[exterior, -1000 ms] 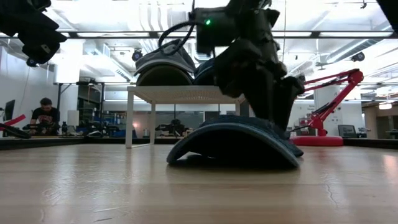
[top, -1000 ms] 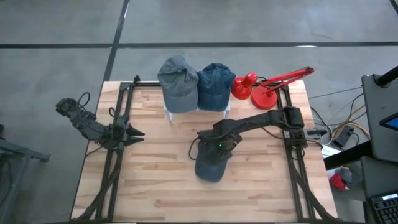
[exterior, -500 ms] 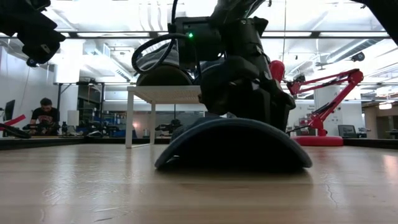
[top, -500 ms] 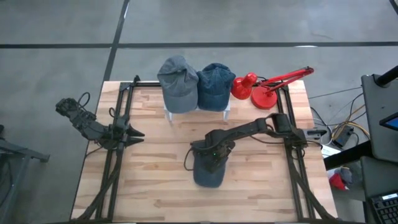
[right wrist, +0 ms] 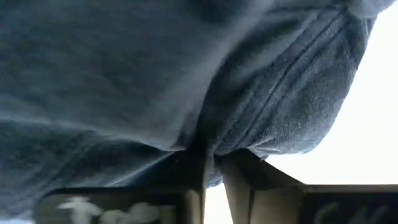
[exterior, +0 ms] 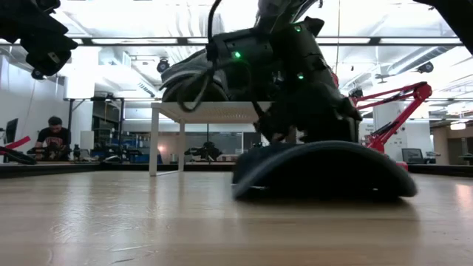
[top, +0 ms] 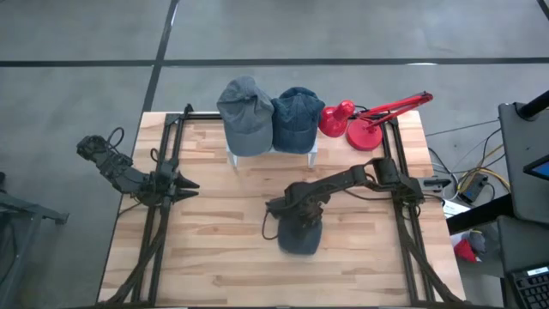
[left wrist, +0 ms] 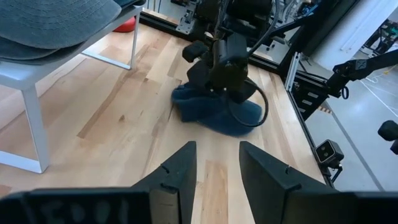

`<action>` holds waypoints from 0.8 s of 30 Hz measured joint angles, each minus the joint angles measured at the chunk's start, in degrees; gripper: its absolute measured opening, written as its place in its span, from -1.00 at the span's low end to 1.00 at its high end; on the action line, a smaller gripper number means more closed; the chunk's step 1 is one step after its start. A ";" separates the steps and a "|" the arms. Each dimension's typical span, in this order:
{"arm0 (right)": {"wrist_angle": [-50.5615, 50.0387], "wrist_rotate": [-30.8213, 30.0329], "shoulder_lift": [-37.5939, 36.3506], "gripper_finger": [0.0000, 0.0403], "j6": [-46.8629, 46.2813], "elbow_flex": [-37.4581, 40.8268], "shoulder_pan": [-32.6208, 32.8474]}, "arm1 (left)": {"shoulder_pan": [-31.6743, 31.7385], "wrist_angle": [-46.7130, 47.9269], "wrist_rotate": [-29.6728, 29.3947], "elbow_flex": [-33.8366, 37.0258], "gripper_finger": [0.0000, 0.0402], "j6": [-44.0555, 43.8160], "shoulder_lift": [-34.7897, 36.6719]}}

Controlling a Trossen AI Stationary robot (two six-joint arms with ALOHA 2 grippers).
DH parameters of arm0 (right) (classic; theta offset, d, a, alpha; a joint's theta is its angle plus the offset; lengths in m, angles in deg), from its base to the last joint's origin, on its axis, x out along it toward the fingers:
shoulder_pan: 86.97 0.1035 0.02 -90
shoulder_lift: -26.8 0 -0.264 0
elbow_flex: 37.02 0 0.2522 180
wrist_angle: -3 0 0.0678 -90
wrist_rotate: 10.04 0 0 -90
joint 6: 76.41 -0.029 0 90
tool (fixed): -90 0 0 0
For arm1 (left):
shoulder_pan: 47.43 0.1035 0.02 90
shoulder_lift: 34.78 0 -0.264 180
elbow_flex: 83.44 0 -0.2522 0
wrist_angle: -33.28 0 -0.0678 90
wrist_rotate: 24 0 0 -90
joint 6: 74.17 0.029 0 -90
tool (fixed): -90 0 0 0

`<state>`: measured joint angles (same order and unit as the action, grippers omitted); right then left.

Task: Pick & Place hat
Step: Stack the blue cap on the blue cap on the shelf

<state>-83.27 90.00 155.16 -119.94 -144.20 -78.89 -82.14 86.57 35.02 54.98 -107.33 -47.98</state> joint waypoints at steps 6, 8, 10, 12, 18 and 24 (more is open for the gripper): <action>-4.90 -2.69 -3.43 -0.92 2.37 0.51 0.12 | 0.02 -0.08 0.02 0.00 -0.39 -1.38 0.00; -7.04 -3.00 -6.54 -0.93 2.68 0.53 0.41 | 0.00 -0.05 0.04 0.00 -0.39 -1.50 0.00; -7.94 -3.01 -10.01 -0.93 2.78 0.53 0.67 | 0.00 -0.11 0.04 0.00 -0.39 -1.52 0.00; -8.11 -3.04 -13.59 -0.93 2.77 0.84 0.87 | 0.00 -0.11 0.04 0.00 -0.39 -1.66 0.00; -6.89 -3.11 -26.59 -0.94 3.45 0.90 0.94 | 0.01 -0.49 0.02 0.00 -0.39 -1.82 -0.02; 0.54 -5.38 -38.48 -0.94 2.10 0.89 0.78 | 0.00 -0.52 -0.07 0.00 -0.39 -2.21 -0.02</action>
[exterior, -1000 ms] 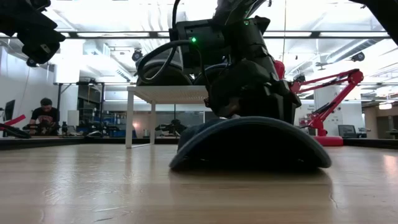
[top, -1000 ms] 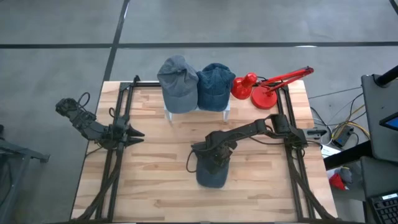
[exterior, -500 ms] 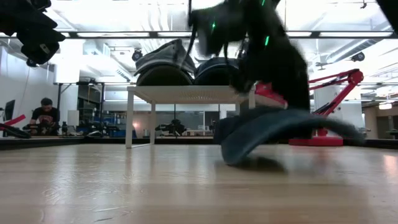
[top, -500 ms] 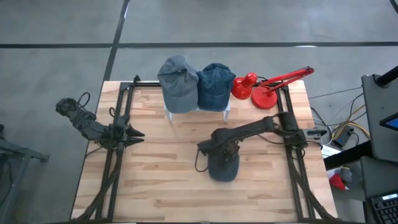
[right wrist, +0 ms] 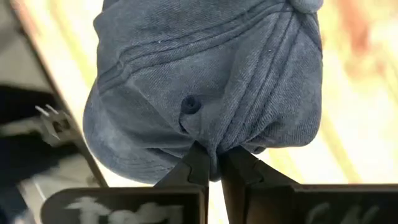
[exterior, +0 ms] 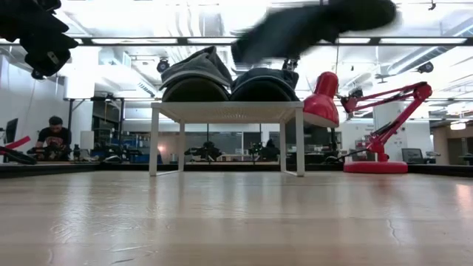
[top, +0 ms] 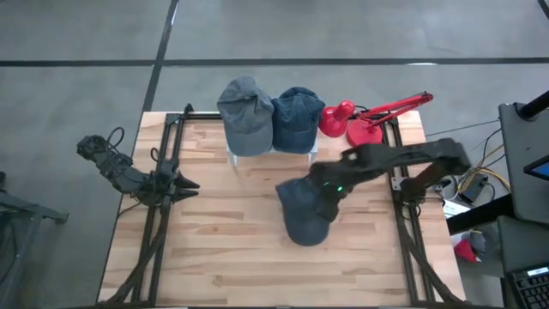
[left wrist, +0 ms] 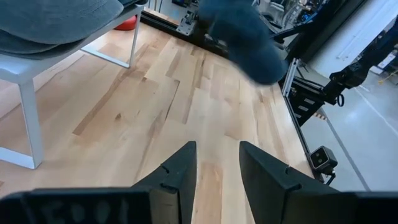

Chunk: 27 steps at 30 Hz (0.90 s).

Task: Pick & Place hat
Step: Stack the blue cap on the blue cap on the shelf

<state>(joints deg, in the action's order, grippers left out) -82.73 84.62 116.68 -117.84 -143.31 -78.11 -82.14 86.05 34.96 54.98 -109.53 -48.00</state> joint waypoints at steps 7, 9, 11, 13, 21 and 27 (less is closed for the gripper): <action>15.25 -8.28 -9.43 -0.94 3.71 -0.14 -1.61 | 0.01 -1.86 -0.38 0.00 -0.39 -2.16 0.00; 19.31 -11.05 -11.38 -0.94 5.74 -0.16 -2.72 | 0.00 -2.36 -0.62 0.00 -0.39 -2.21 0.00; 22.66 -13.28 -12.82 -0.94 7.94 -0.16 -4.29 | 0.00 -2.62 -1.37 0.00 -0.39 -2.48 0.00; 24.84 -14.44 -13.89 -0.94 10.35 -0.17 -6.25 | 0.02 -2.66 -2.32 0.00 -0.39 -2.65 0.00; 22.09 -13.66 -14.70 -0.94 20.93 -2.67 -18.34 | 0.00 -3.23 -5.09 0.00 -0.39 -2.95 0.00; 12.67 -4.62 -11.47 -0.94 28.54 -8.01 -29.37 | 0.00 -3.40 -5.09 0.00 -0.39 -3.81 0.00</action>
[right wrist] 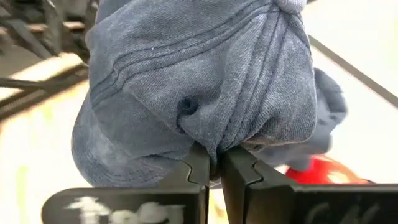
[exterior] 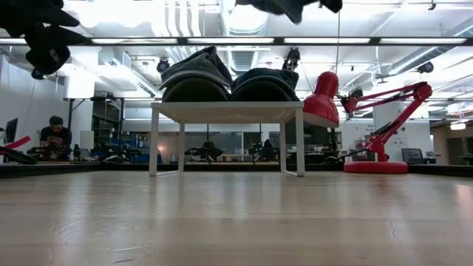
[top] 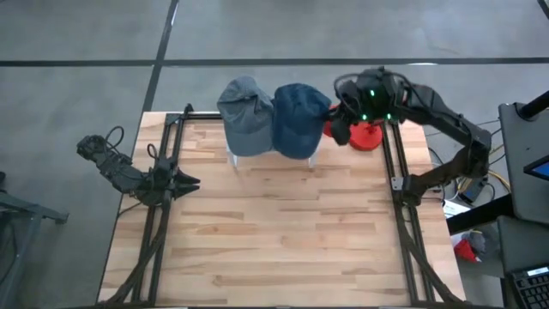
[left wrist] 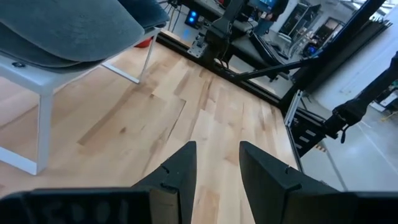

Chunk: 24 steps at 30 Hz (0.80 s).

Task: Pick & Place hat
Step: Stack the blue cap on the blue cap on the shelf

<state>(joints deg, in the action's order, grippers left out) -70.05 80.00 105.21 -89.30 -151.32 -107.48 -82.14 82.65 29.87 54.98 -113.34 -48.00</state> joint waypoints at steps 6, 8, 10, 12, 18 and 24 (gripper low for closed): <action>-6.49 8.49 6.12 -0.94 7.18 -8.48 -8.20 | 0.02 -0.03 0.02 0.00 -0.39 -2.28 0.00; -9.25 9.46 8.89 -0.94 8.34 -11.83 -10.14 | 0.02 -0.03 0.02 -0.01 -0.39 -2.30 0.00; -12.93 10.29 11.87 -0.94 10.43 -15.28 -11.68 | 0.02 -0.01 0.02 -0.01 -0.39 -2.29 0.00; -16.09 12.68 14.87 -0.94 12.66 -18.39 -12.98 | 0.01 0.00 0.02 0.00 -0.39 -2.28 0.00; -20.10 14.15 22.98 -0.94 14.72 -25.75 -15.41 | 0.01 0.01 0.04 0.00 -0.39 -2.28 0.00; -24.54 14.02 27.37 -0.94 12.14 -29.58 -18.50 | 0.01 0.03 0.06 0.00 -0.39 -2.64 0.00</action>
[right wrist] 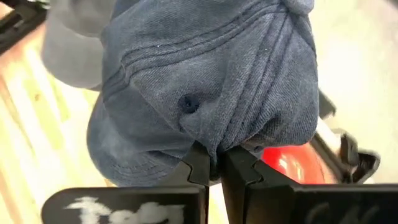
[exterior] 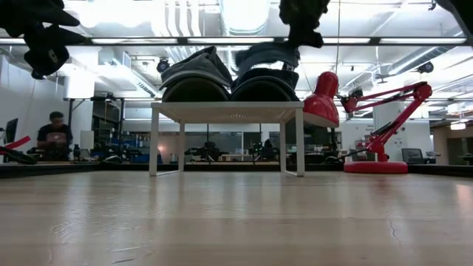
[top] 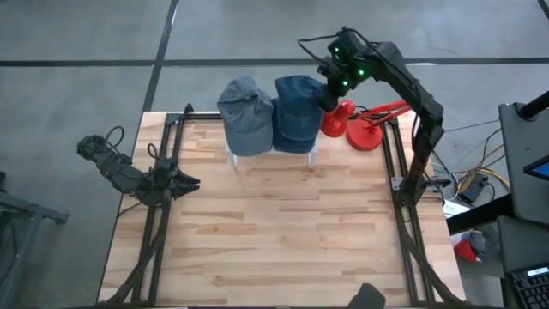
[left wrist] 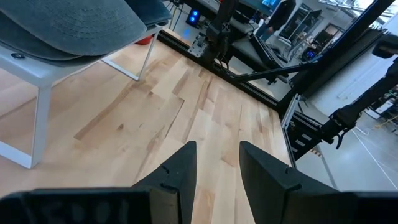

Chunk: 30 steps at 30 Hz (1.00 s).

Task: Pick & Place hat
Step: Stack the blue cap on the blue cap on the shelf

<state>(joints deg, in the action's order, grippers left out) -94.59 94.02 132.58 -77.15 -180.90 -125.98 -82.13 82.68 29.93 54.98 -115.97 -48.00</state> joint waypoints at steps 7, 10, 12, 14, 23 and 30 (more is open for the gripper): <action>-1.02 2.96 0.92 -0.94 2.34 -0.01 -0.37 | -0.01 0.00 -0.01 0.00 -0.39 -0.15 -0.02; -1.15 3.14 0.92 -0.94 2.53 0.09 -0.37 | -0.01 0.04 -0.46 -0.01 -0.39 -0.15 -0.02; -1.46 4.72 0.92 -0.94 3.17 0.10 -0.45 | -0.01 0.05 -1.38 0.00 -0.39 -0.17 -0.02; -1.15 7.05 0.92 -0.94 3.29 0.10 -0.47 | -0.01 0.07 -2.28 0.00 -0.39 -0.17 -0.02; -0.45 7.23 1.97 -0.94 4.01 0.79 -0.38 | 0.01 0.11 -2.69 0.00 -0.39 -0.06 -0.02; 0.48 7.21 4.33 -0.94 4.19 3.15 -0.27 | 0.00 0.07 -2.89 0.00 -0.39 -0.14 -0.02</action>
<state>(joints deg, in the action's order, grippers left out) -94.12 101.24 136.91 -72.96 -177.75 -126.26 -82.13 82.75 27.04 54.98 -116.11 -48.02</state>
